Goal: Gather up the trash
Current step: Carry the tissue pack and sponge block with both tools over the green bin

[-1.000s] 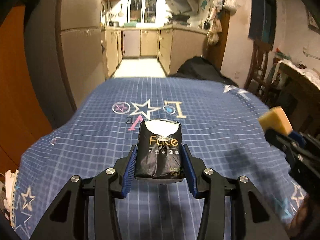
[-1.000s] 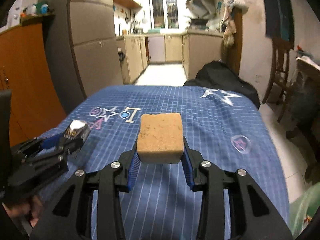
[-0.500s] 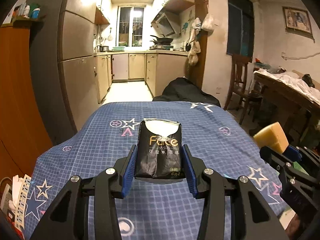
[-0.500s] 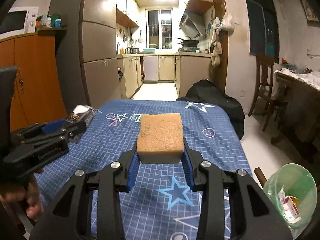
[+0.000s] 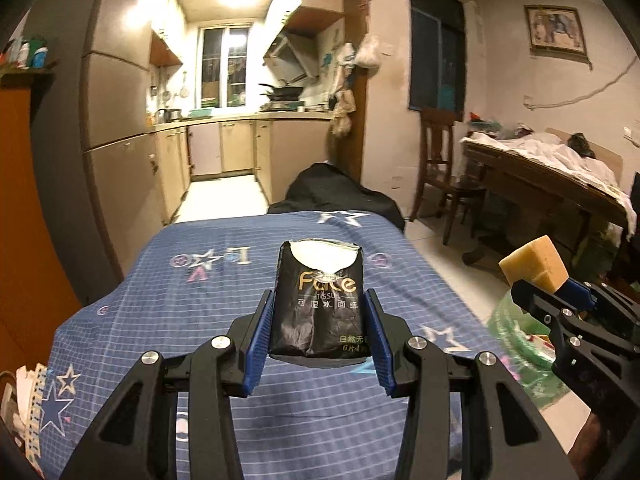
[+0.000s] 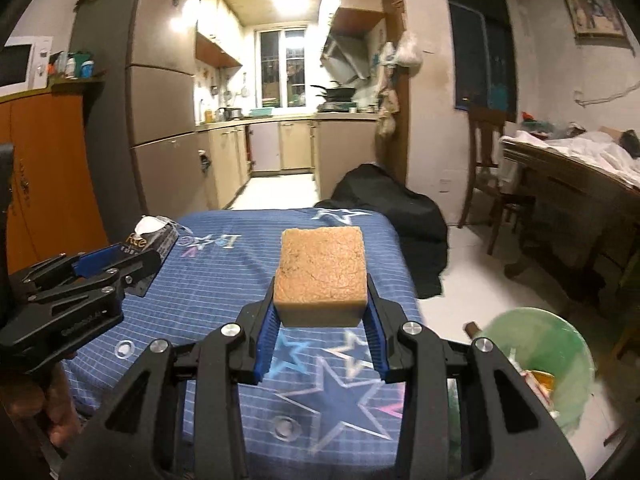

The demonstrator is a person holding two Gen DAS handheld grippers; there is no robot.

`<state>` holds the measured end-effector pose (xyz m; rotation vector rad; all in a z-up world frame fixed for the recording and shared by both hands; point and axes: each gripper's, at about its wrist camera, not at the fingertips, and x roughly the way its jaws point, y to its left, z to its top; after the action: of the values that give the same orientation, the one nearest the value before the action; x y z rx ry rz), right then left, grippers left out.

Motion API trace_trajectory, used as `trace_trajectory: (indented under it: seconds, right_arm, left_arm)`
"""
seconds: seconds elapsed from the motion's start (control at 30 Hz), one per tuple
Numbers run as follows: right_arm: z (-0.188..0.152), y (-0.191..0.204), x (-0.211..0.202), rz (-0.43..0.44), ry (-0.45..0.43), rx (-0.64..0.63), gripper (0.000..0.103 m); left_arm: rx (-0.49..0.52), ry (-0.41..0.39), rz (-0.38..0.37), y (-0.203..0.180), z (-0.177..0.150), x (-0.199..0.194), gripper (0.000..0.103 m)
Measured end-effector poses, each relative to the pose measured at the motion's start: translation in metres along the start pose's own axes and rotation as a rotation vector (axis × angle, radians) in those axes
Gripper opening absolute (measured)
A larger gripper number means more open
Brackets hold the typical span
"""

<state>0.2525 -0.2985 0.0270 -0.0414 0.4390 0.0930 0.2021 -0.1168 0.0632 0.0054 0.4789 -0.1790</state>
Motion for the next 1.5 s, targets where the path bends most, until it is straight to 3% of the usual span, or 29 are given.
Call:
trace_trajectory:
  seconds: [0.43,0.83,1.13,1.5]
  right_arm:
    - [-0.008,-0.103,-0.035,-0.192,0.041,0.085,0.037]
    - [-0.027,-0.201,-0.047,-0.324,0.120,0.170,0.037]
    - [-0.042,-0.270,-0.015,-0.302,0.278,0.260,0.036]
    - [-0.061,-0.312,0.027,-0.232,0.459,0.362,0.036]
  left_arm:
    - [0.110,0.031,-0.206,-0.133,0.005,0.020,0.045]
    - [0.209,0.130,-0.404,-0.254,0.031,0.103,0.045]
    - [0.257,0.247,-0.523,-0.314,0.030,0.154,0.045]
    - [0.298,0.431,-0.521,-0.355,0.017,0.226,0.045]
